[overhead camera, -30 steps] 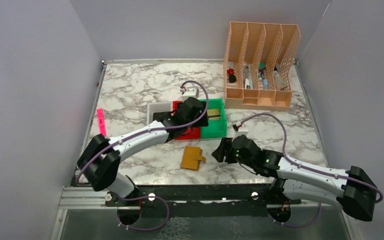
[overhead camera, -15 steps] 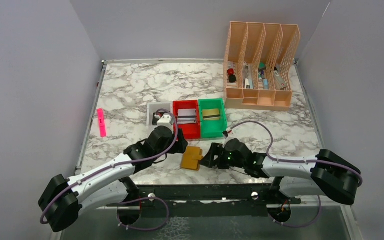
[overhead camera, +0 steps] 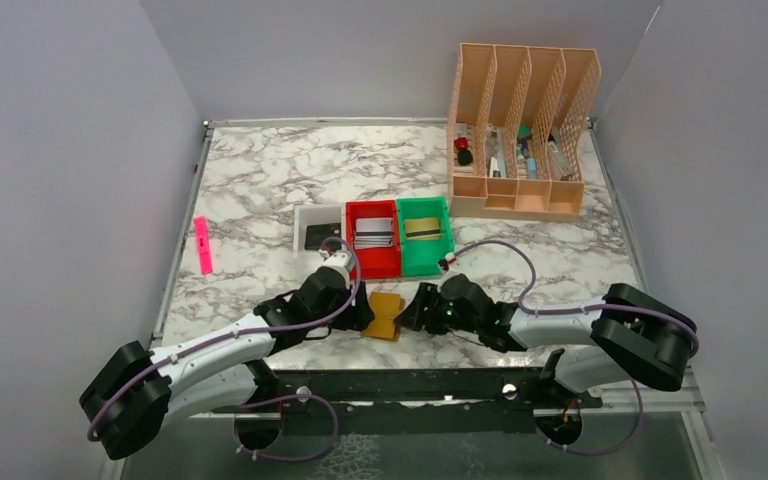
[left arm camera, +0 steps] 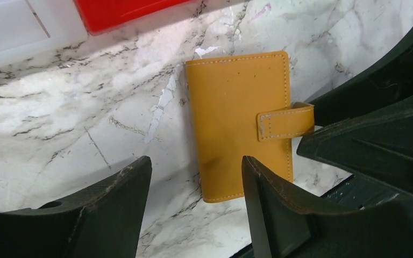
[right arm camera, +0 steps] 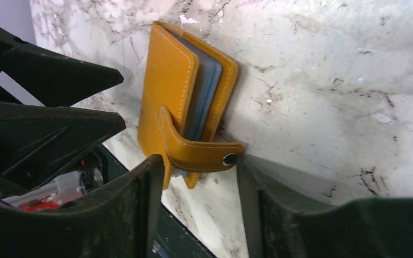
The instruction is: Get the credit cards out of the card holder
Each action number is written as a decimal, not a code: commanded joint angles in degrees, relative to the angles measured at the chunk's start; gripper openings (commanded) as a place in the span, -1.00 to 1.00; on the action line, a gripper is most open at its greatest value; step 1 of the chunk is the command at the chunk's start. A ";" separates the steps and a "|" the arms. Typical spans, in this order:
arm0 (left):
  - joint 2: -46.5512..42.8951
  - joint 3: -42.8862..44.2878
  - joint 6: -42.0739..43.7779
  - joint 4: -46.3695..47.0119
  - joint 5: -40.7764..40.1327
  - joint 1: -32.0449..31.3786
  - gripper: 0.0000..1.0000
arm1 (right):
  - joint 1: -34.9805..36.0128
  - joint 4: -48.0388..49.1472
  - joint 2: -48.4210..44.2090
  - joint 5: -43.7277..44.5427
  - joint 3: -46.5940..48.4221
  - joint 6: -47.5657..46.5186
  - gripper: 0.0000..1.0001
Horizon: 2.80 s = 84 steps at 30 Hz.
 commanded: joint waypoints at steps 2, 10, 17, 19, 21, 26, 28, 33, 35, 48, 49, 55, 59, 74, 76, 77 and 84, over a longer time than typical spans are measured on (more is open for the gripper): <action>1.84 -0.45 -0.65 3.06 2.55 -0.72 0.30 | -0.26 -1.66 -0.24 3.15 0.22 -0.65 -0.01; 3.62 -0.49 -0.55 5.53 3.48 -0.80 0.30 | -0.15 -4.55 -2.34 3.44 3.20 -4.07 -0.13; 6.66 0.00 0.12 6.52 4.35 -0.89 0.29 | -0.18 -8.38 -2.30 5.41 6.27 -7.18 -0.22; 7.19 0.07 0.27 6.69 4.52 -0.94 0.29 | -0.26 -8.77 -2.30 5.06 6.90 -7.91 -0.10; 7.63 0.05 0.30 6.79 4.57 -1.02 0.29 | -0.20 -9.21 -1.93 4.29 7.84 -8.70 0.04; 8.01 0.31 0.38 6.90 4.61 -1.02 0.29 | -0.16 -8.97 -0.55 3.29 9.06 -8.86 0.15; 7.95 0.45 0.34 6.89 4.58 -0.97 0.29 | -0.14 -8.91 0.15 3.22 9.59 -8.86 0.15; 7.18 0.37 0.11 6.65 4.29 -0.97 0.28 | -0.22 -9.99 1.71 3.71 11.23 -8.40 0.00; 6.35 0.11 -0.24 6.34 3.56 -0.97 0.28 | -0.13 -11.01 1.99 4.26 11.85 -8.82 -0.09; -0.80 0.46 -1.08 0.80 -0.98 -0.97 0.29 | -0.14 -24.95 -4.73 13.76 13.30 -13.08 -0.47; -1.31 0.45 -1.11 0.58 -1.11 -1.04 0.29 | -0.23 -26.61 -6.42 15.09 12.79 -13.27 -0.47; -2.56 0.18 -1.20 0.15 -1.71 -0.97 0.29 | -0.17 -35.57 -18.33 19.67 11.05 -15.83 -0.48; -1.86 0.40 -1.19 0.37 -1.63 -1.04 0.29 | -0.17 -37.02 -21.63 17.34 12.25 -22.56 -0.48; -10.05 -0.45 -6.82 -5.63 -11.72 -0.97 0.36 | 13.28 -35.36 6.40 13.90 25.67 -25.38 -0.42; -12.08 -0.88 -7.85 -6.59 -13.44 -0.98 0.39 | 13.43 -30.34 6.90 10.22 24.27 -25.54 -0.38; -12.90 -1.10 -8.31 -6.83 -13.89 -0.97 0.40 | 13.46 -28.62 6.91 8.66 23.57 -25.60 -0.32; -12.40 -3.07 -7.93 -3.48 -11.68 -0.97 0.44 | 13.41 -23.38 7.86 -1.06 23.11 -27.81 -0.06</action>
